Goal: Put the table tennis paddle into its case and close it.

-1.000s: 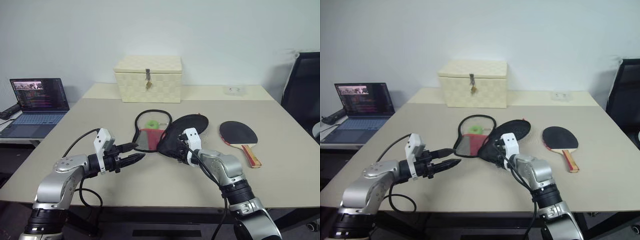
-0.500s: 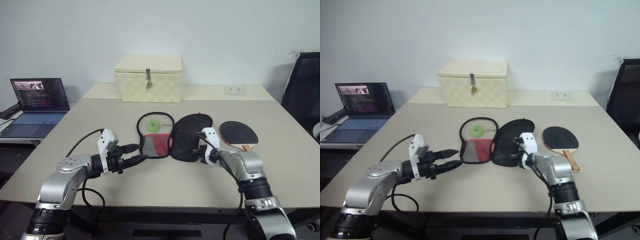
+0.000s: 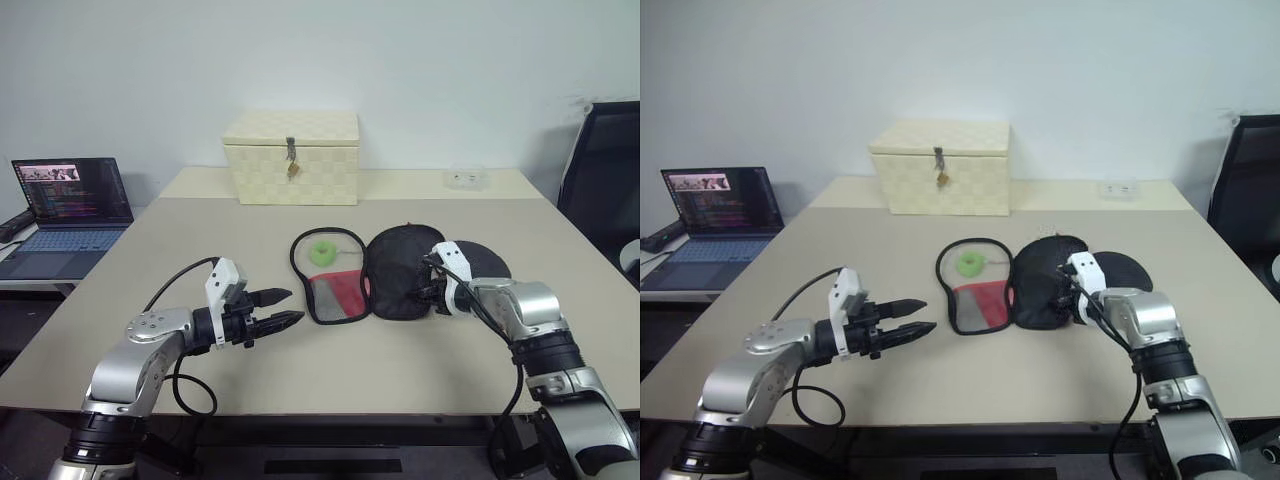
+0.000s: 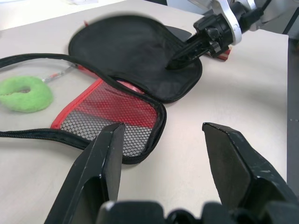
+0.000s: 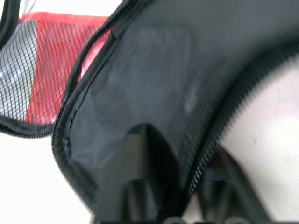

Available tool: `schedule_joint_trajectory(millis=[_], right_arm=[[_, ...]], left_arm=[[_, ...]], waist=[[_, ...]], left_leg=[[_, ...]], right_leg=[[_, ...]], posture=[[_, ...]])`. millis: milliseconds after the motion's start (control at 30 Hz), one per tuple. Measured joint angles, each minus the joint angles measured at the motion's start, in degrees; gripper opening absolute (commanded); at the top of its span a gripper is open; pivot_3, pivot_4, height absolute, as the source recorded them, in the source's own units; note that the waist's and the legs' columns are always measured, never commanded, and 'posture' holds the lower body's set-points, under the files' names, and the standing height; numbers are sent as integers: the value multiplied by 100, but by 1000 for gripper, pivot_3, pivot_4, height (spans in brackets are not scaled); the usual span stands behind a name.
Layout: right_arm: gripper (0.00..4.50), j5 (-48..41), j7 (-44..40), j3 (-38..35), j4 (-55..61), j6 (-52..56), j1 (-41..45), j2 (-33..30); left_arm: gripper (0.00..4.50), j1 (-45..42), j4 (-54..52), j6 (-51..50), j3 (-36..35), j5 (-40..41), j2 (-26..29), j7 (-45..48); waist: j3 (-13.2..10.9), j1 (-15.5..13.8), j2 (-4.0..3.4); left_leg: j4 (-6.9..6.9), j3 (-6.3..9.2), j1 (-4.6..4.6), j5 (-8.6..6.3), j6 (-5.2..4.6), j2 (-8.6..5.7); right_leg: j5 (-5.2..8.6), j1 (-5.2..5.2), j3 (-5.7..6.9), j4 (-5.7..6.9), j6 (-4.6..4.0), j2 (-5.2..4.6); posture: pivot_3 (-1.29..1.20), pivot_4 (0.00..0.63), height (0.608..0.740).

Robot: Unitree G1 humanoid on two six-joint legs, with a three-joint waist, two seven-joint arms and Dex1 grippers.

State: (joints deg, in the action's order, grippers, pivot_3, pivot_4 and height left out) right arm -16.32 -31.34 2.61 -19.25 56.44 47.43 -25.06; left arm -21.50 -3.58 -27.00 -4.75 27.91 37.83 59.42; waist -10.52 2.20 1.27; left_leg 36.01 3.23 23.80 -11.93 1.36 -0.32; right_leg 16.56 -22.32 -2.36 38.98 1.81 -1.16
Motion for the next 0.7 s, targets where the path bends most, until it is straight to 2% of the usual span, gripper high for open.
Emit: schedule_joint_trajectory(millis=[67,333,500,600,700], right_arm=[[2972,102,-85,84,-92,-116,94,-95],[2972,405,-357,-47,-336,-614,276,-1105],[2972,425,-257,-373,-211,-612,14,-1382],[3571,420,88,-688,124,-438,-460,-1374],[4463,401,463,-1005,509,-143,-869,-1288]], left_arm=[[2887,0,1,7,4,0,0,1],[2887,16,1,21,10,-4,1,-1],[2887,15,1,60,32,-5,-31,-4],[2887,-13,1,94,93,-11,-33,72],[2887,-48,6,101,179,-13,11,223]], waist=[[-1,-3,-1],[-6,-33,-3],[-6,-33,-3],[-6,-37,-3],[-8,-37,-5]], left_leg=[[0,0,0,0,0,0],[-1,-2,2,0,0,-1],[-1,-4,1,0,0,0],[-1,-5,3,0,0,0],[0,-4,4,0,0,-1]], right_leg=[[0,0,1,0,0,0],[1,0,2,-3,0,-1],[0,0,0,-2,0,-1],[1,0,0,-2,0,-1],[0,0,-2,0,0,-1]], posture=[[0,150,740],[0,150,740],[0,150,740],[0,150,740],[0,150,740]])
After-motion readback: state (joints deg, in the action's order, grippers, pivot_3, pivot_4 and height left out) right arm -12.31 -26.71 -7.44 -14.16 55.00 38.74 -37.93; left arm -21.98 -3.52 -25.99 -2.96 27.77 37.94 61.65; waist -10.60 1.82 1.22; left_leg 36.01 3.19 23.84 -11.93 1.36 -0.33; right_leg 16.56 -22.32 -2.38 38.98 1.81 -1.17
